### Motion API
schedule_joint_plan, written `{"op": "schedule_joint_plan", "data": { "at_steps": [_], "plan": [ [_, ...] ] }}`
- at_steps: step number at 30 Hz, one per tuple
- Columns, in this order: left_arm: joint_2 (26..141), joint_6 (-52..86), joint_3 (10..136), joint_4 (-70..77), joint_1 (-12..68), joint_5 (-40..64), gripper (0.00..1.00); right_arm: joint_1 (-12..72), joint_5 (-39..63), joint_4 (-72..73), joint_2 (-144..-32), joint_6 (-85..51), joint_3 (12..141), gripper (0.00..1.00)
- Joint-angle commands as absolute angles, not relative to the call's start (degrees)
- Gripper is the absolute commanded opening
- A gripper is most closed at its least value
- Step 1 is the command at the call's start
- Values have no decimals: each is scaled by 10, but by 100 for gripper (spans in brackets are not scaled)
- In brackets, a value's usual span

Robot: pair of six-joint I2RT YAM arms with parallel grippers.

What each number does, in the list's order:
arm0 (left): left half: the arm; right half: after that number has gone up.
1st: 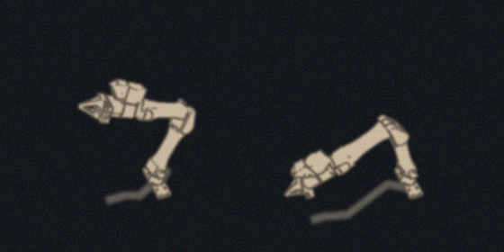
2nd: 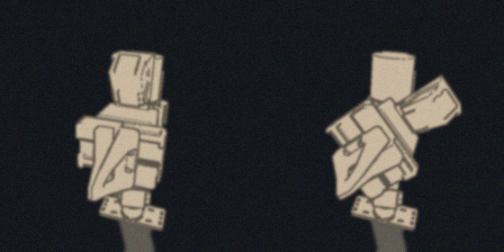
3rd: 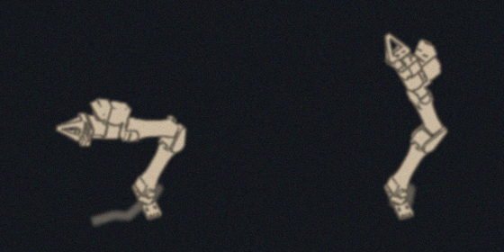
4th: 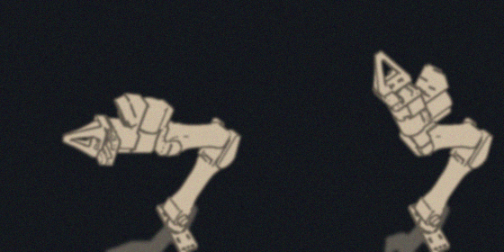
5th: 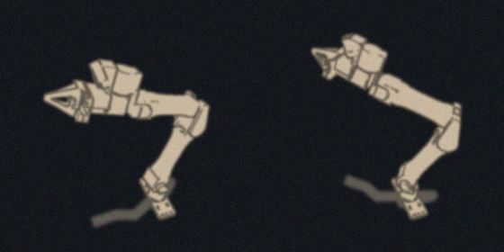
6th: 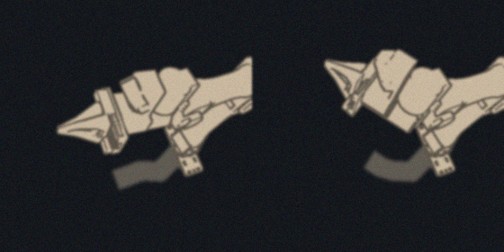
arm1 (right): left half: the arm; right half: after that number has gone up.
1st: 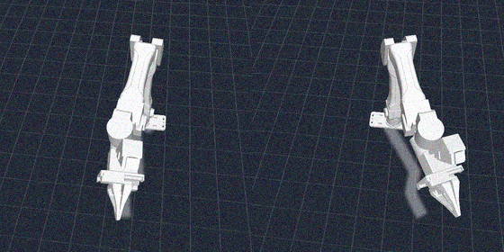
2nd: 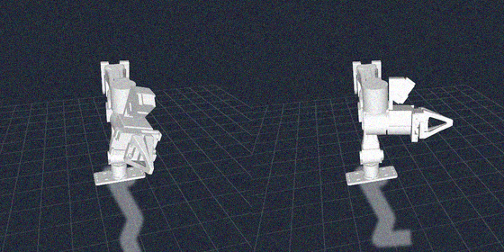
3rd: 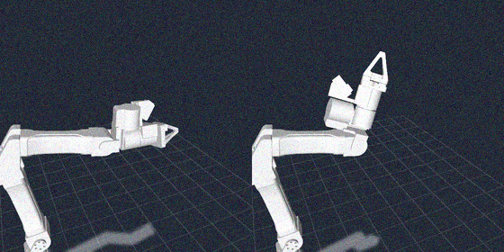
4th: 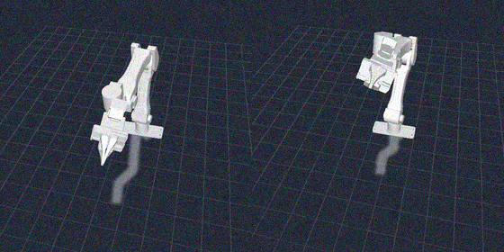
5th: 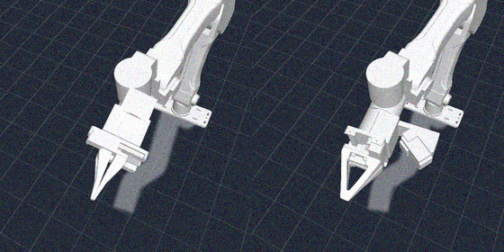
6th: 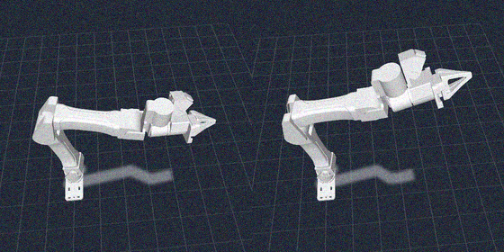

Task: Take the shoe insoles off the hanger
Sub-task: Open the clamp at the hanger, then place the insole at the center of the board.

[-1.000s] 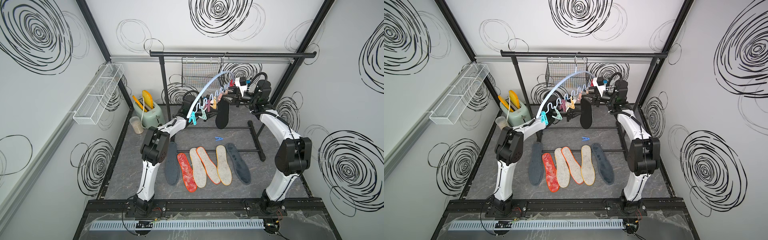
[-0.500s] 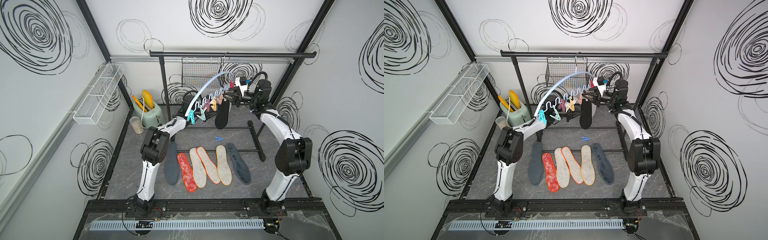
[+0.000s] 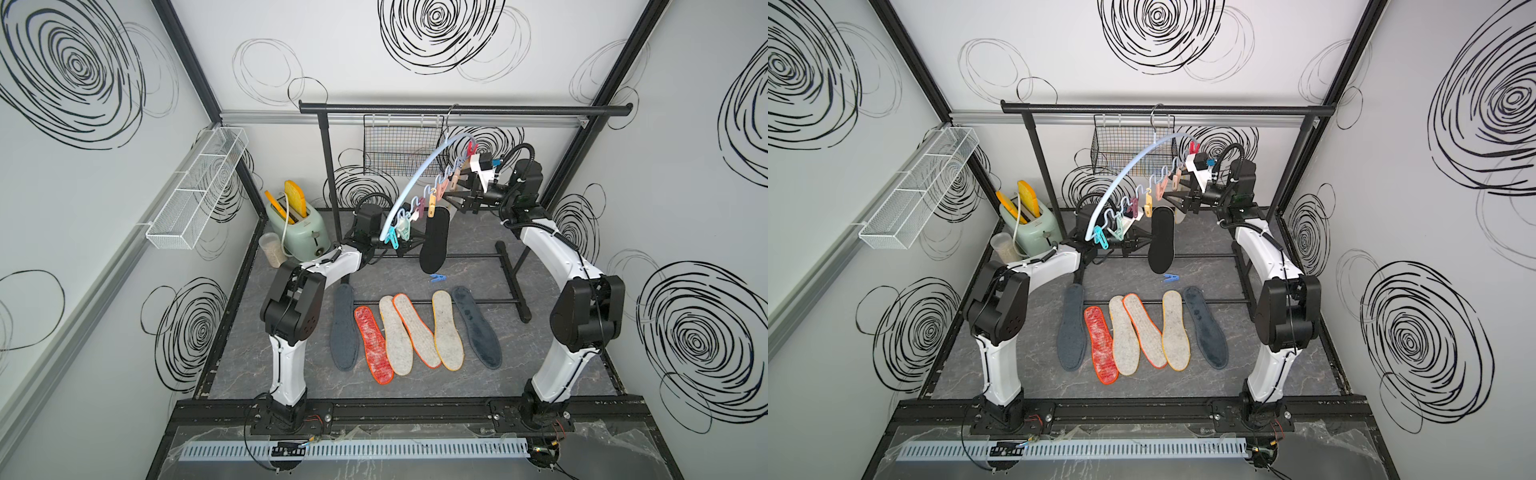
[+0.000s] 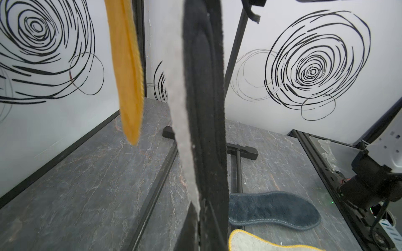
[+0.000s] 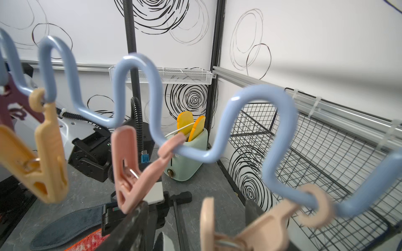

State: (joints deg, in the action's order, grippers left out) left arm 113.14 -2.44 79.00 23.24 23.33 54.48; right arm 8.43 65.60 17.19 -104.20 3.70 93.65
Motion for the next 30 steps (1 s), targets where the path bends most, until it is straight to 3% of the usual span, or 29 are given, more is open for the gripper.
{"op": "schedule_joint_plan", "data": {
  "at_steps": [1, 7, 12, 18, 25, 30],
  "plan": [
    [1092, -7, 752, 275, 230, 515, 0, 83, 649, 181, -1023, 43, 921, 74],
    [1026, 60, 662, 267, 232, 442, 0, 77, 618, 219, -999, 32, 843, 78],
    [970, 111, 626, 121, 236, 328, 0, 68, 559, 242, -964, 1, 754, 78],
    [869, 214, 506, 94, 241, 289, 0, 67, 499, 293, -925, -54, 643, 78],
    [718, 238, 435, -87, 244, 209, 0, 69, 461, 315, -882, -96, 575, 78],
    [641, 237, 445, -263, 151, 180, 0, 77, 459, 316, -861, -106, 555, 78]
  ]
}}
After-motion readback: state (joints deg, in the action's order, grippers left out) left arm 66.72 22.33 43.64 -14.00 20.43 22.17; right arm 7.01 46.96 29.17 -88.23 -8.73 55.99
